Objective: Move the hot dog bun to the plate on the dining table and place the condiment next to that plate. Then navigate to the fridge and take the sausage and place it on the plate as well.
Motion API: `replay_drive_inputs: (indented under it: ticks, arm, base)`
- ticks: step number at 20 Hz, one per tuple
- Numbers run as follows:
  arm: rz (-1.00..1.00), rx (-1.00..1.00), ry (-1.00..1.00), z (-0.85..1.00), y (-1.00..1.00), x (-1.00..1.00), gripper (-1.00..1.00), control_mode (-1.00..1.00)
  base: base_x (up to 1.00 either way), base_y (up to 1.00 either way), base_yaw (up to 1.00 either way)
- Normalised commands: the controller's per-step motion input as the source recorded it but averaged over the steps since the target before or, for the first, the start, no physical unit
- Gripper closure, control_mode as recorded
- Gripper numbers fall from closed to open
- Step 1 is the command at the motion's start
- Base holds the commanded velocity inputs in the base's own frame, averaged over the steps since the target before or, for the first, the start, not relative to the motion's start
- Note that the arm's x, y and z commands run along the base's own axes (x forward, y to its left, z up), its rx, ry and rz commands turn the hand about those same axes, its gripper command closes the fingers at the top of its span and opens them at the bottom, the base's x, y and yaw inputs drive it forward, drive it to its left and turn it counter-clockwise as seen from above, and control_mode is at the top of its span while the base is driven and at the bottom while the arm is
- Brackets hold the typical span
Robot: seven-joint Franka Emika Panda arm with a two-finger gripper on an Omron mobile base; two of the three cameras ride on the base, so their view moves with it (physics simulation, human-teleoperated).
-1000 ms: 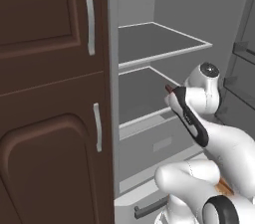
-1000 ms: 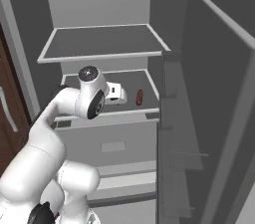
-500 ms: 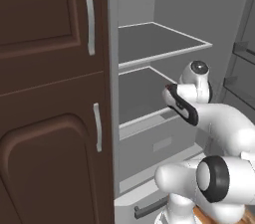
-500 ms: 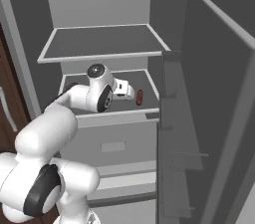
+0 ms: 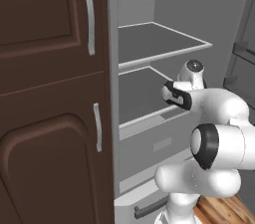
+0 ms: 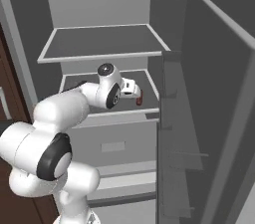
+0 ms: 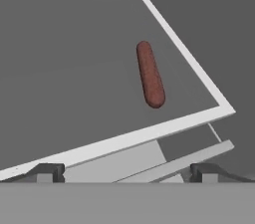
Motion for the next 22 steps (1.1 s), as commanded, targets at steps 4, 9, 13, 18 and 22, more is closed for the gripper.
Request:
replay_drive_inputs:
  ticks: [4, 9, 13, 18, 22]
  arm:
    - [0.00, 0.00, 0.00, -0.30, -0.09, 0.43, -1.00, -1.00]
    - [0.00, 0.00, 0.00, -0.07, -0.21, 0.39, -1.00, -1.00]
    - [0.00, 0.00, 0.04, -0.01, -0.18, 0.40, -1.00, -1.00]
    - [0.00, 0.00, 0.06, -0.07, -0.11, 0.31, -1.00, -1.00]
    - [0.00, 0.00, 0.08, -0.21, 0.00, 0.15, -1.00, -1.00]
  base:
    - [0.00, 0.00, 0.00]
    - [0.00, 0.00, 0.00]
    - [0.00, 0.00, 0.00]
    - [0.00, 0.00, 0.00]
    - [0.00, 0.00, 0.00]
